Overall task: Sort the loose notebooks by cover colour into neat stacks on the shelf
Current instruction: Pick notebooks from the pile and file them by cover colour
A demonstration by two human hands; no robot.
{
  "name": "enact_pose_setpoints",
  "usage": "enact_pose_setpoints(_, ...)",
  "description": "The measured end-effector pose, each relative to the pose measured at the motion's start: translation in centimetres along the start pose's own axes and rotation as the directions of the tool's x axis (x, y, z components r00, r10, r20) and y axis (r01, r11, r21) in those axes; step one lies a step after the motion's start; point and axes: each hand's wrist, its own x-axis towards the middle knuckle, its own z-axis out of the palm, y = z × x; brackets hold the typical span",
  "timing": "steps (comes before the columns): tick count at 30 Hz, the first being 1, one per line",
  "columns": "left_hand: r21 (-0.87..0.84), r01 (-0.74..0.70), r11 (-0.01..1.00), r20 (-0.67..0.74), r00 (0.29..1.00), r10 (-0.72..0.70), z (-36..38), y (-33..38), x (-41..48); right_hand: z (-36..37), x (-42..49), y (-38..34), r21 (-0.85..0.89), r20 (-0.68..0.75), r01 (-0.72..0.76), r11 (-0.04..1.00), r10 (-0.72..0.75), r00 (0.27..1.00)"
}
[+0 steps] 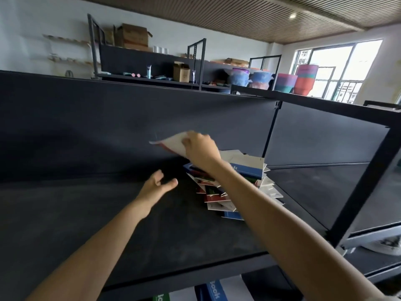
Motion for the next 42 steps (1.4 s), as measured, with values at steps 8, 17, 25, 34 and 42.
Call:
enact_pose_setpoints(8,-0.307,0.156,0.939,0.231,0.969,-0.086,-1.2,2.6,-0.6,-1.1,3.5,2.7,0.471,-0.001,-0.173,0.865,0.197,0.98)
enact_pose_setpoints(17,-0.29,0.207,0.934,-0.005,0.976,-0.218,-1.1,0.3,-0.8,2.5,1.3,15.4,-0.48,0.33,-0.193,0.856,0.38,0.864)
enact_pose_setpoints(25,-0.378,0.229,0.897,-0.024,0.966,-0.257,-0.3,0.0,-1.3,2.4,1.4,15.6,-0.585,0.251,-0.035,0.81,0.221,0.942)
enact_pose_setpoints(34,-0.37,0.229,0.9,-0.018,0.967,-0.254,0.8,0.0,-1.2,2.8,2.0,15.8,-0.513,0.196,-0.132,0.848,0.265,0.944)
enact_pose_setpoints(42,-0.404,0.282,0.87,-0.014,0.949,-0.314,0.8,-0.8,-0.9,2.0,2.2,14.7,-0.596,0.307,0.068,0.8,0.149,0.94)
